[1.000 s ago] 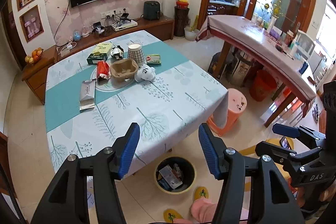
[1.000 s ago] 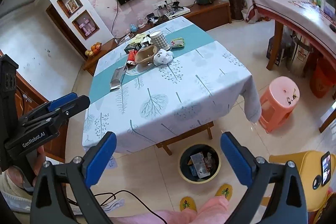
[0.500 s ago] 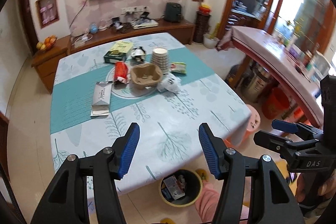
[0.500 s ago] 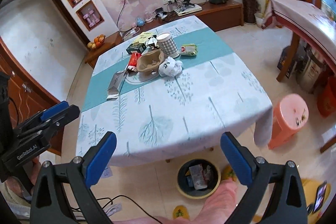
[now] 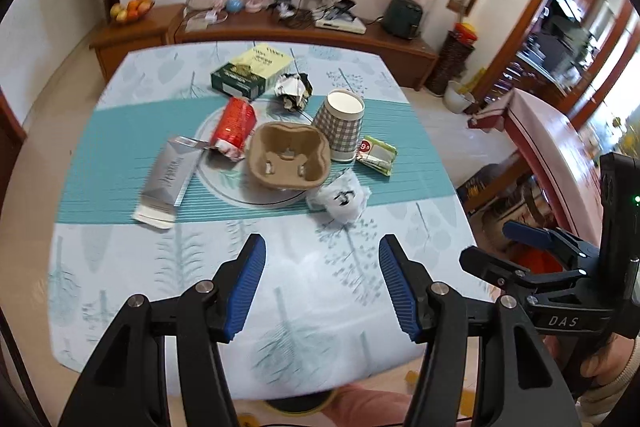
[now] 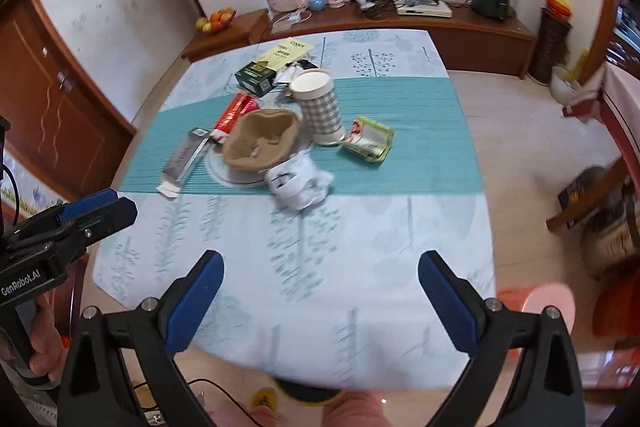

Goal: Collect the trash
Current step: 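Move both tools back over the table toward the plastic bag and packet, then grasp the white plastic bag with the left tool while the right tool grasps the green-white packet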

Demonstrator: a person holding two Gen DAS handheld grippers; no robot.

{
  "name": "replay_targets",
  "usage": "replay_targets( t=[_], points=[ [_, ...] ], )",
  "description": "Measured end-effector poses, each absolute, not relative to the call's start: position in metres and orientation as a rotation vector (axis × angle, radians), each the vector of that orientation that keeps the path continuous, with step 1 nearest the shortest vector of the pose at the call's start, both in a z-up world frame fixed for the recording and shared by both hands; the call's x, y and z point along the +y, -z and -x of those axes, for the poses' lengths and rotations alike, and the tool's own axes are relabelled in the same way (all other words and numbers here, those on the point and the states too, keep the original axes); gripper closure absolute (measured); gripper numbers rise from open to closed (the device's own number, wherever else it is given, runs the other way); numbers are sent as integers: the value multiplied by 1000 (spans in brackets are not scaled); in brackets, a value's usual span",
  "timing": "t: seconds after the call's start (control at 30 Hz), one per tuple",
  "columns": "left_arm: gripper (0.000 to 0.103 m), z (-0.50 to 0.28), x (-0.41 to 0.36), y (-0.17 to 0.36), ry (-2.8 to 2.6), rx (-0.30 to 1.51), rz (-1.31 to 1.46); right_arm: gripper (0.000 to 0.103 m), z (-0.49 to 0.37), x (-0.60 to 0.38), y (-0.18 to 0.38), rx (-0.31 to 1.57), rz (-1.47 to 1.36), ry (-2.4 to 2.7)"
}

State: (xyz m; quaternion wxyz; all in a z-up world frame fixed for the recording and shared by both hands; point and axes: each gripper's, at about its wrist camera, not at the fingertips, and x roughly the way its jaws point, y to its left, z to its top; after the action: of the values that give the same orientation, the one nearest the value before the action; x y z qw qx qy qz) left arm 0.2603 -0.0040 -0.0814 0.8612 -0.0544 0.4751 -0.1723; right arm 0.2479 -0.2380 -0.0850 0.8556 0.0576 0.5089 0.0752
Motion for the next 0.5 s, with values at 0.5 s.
replay_targets(
  t=[0.5],
  points=[
    [46, -355, -83, 168, 220, 1187, 278, 6, -381, -266, 157, 1104, 132, -295]
  ],
)
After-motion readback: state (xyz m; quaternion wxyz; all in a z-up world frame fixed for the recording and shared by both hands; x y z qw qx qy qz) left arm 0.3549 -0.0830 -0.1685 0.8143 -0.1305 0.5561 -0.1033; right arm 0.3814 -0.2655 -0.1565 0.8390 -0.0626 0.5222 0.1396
